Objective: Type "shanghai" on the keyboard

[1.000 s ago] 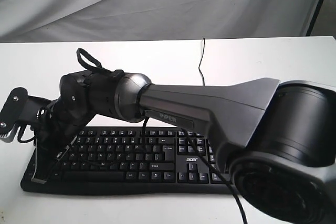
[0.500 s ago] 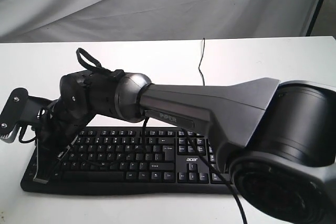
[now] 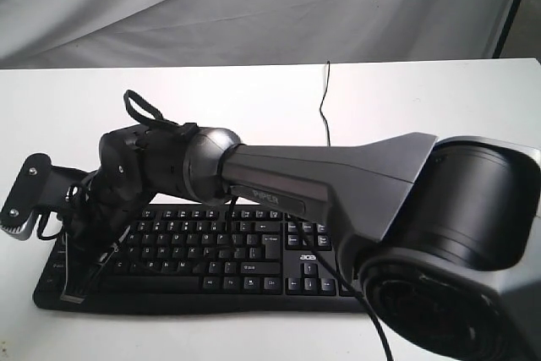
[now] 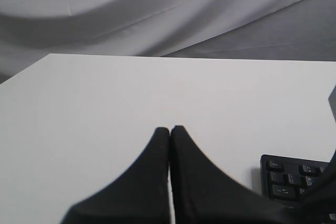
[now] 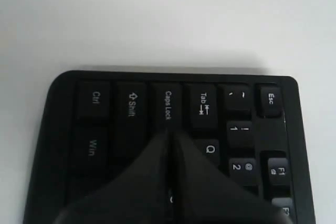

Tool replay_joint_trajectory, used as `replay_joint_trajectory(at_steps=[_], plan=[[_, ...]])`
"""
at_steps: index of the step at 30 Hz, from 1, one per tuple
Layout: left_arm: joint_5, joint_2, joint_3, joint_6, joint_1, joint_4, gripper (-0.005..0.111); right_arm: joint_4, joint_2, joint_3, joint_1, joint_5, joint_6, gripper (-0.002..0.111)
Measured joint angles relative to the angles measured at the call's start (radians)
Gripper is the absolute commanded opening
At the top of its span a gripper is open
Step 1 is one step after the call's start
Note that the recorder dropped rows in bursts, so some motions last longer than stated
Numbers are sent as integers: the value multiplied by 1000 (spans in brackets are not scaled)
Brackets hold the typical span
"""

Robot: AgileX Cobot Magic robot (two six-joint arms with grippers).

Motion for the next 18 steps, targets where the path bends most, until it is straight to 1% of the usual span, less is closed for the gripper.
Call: replay_joint_trajectory(at_steps=[18], plan=[[0, 0, 0, 0, 0, 0, 1, 4, -7, 0, 0, 3, 0, 0]])
